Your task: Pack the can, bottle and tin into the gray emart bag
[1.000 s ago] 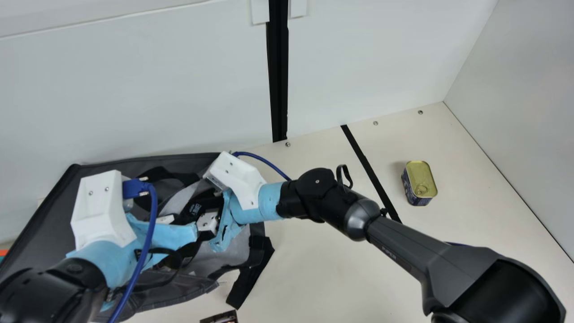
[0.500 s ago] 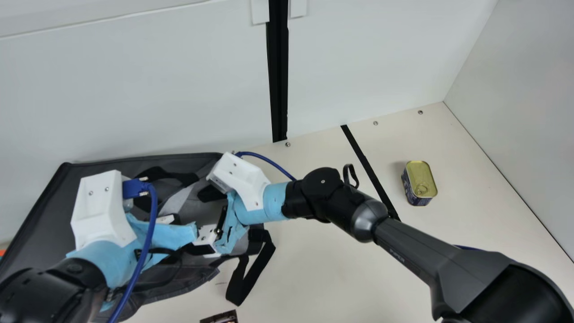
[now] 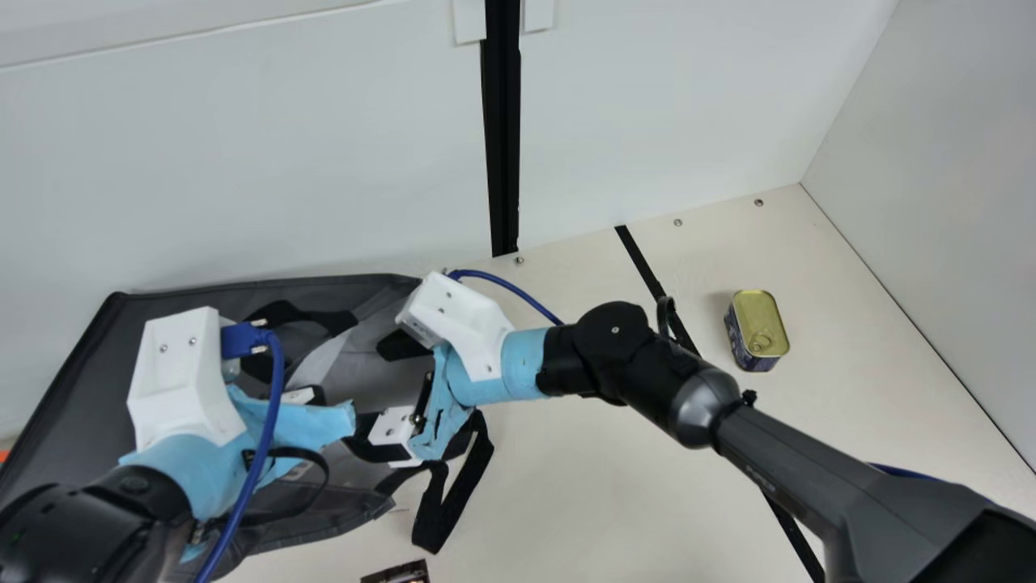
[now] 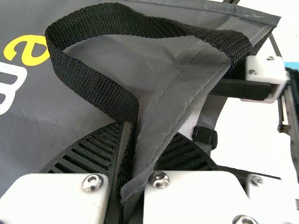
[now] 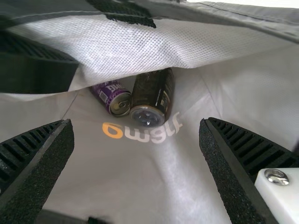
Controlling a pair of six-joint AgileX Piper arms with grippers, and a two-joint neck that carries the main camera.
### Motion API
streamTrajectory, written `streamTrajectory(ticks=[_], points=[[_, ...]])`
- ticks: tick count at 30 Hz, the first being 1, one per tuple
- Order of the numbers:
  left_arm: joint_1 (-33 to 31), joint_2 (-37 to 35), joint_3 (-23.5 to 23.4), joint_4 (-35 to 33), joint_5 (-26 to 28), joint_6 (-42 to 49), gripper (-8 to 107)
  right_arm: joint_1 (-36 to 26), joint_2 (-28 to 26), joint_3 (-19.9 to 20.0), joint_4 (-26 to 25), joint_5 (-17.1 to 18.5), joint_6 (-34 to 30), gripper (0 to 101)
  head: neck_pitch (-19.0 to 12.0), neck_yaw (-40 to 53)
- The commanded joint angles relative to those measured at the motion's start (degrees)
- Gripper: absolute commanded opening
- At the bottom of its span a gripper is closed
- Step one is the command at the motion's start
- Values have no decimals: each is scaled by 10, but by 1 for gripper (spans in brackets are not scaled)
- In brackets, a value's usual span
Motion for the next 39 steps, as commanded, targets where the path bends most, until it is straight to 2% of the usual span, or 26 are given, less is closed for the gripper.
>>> streamTrajectory(ticks=[1,39], points=[[0,0,0,0,0,0,10,-2,-8,5,-3,0,2,91,-13,0],[0,0,0,0,0,0,10,-61,-213,115,-102,-32,102,91,-13,0]])
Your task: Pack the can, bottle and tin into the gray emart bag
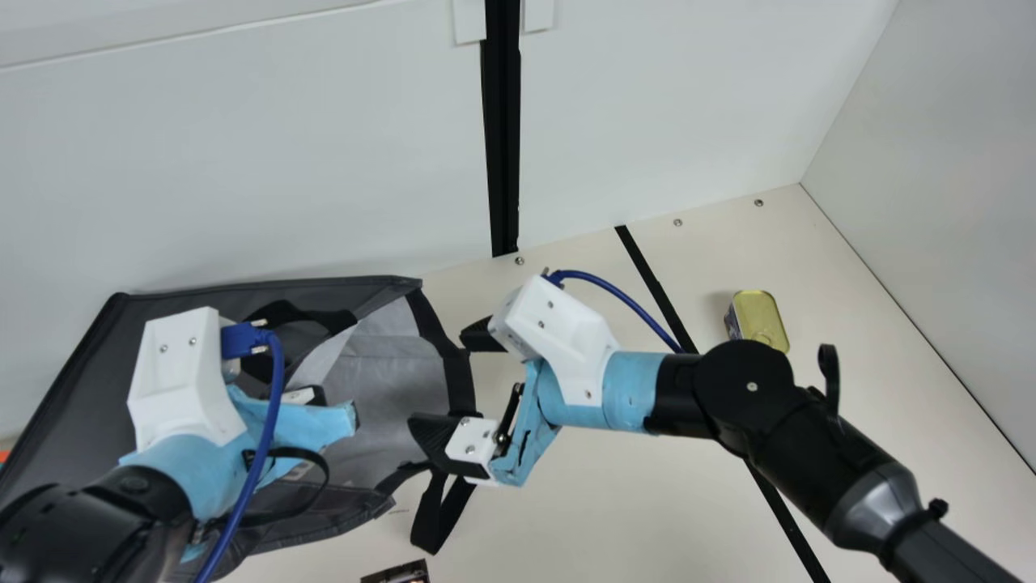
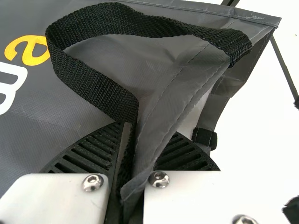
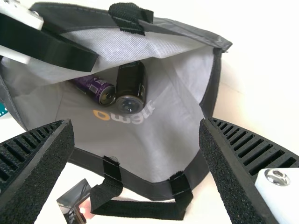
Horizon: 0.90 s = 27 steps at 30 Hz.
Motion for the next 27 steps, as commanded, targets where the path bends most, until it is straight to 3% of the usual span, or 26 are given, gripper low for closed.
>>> streamTrajectory(ticks=[1,27], points=[[0,0,0,0,0,0,10,-3,-9,3,-5,-3,6,91,-13,0],[0,0,0,0,0,0,10,-66,-122,38,-105,-10,93,91,-13,0]])
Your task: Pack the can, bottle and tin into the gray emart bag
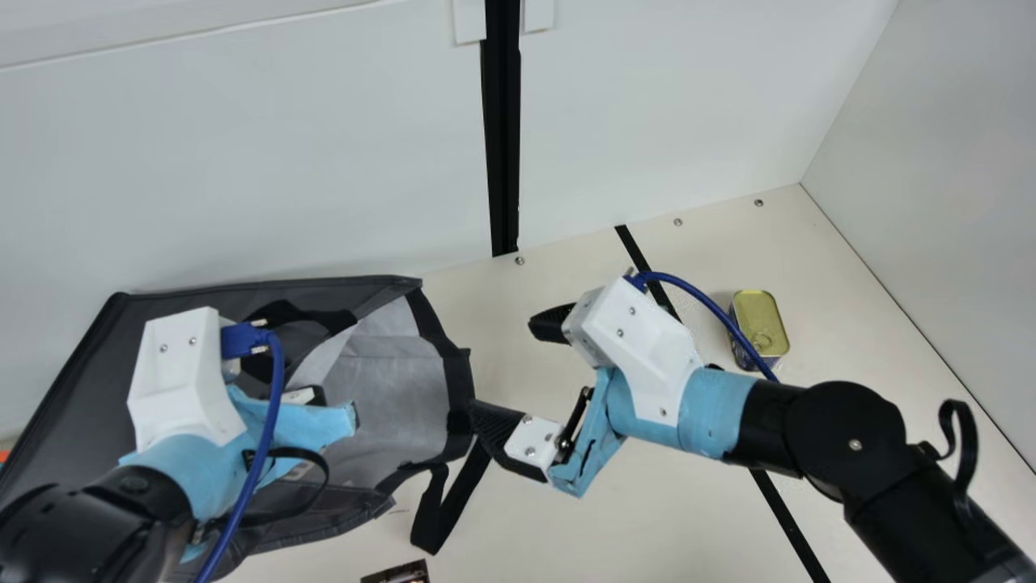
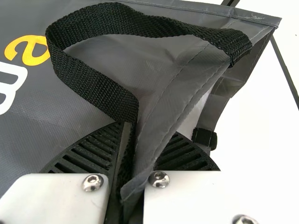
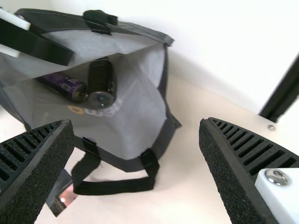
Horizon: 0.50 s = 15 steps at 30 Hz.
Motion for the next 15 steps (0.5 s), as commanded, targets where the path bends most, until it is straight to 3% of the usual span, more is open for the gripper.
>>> streamTrajectory(ticks=[1,15], points=[[0,0,0,0,0,0,10,-3,-8,2,-10,-4,5,91,-13,0],[0,0,0,0,0,0,10,-17,-72,28,-96,-37,79,91,-13,0]])
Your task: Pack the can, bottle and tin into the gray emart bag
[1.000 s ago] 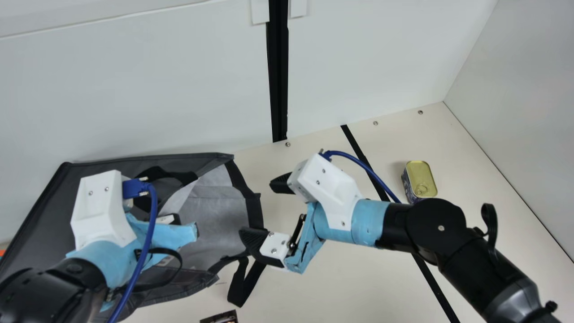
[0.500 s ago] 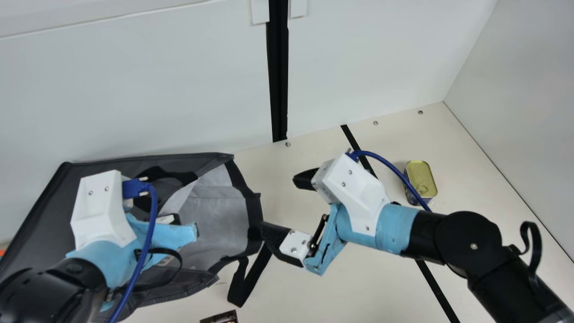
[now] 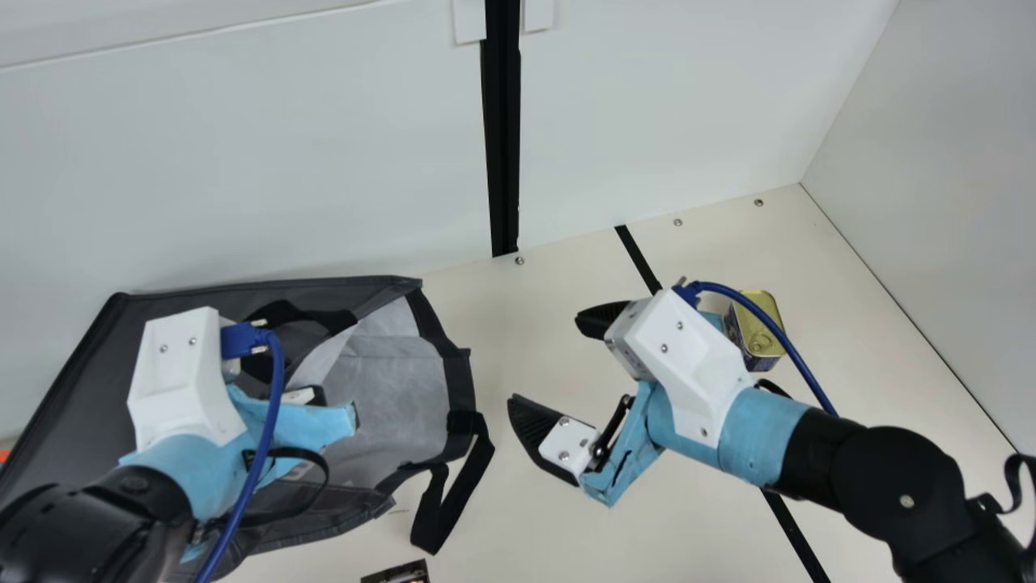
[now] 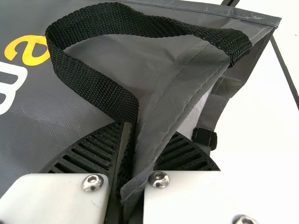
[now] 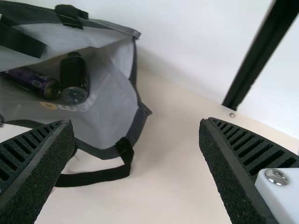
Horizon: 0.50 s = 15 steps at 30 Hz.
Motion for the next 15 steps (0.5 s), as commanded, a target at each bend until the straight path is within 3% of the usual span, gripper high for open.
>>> streamTrajectory(ticks=[1,15], points=[[0,0,0,0,0,0,10,0,-7,2,-17,-6,16,91,-14,0],[0,0,0,0,0,0,10,-1,-45,-3,-147,-38,129,91,-14,0]])
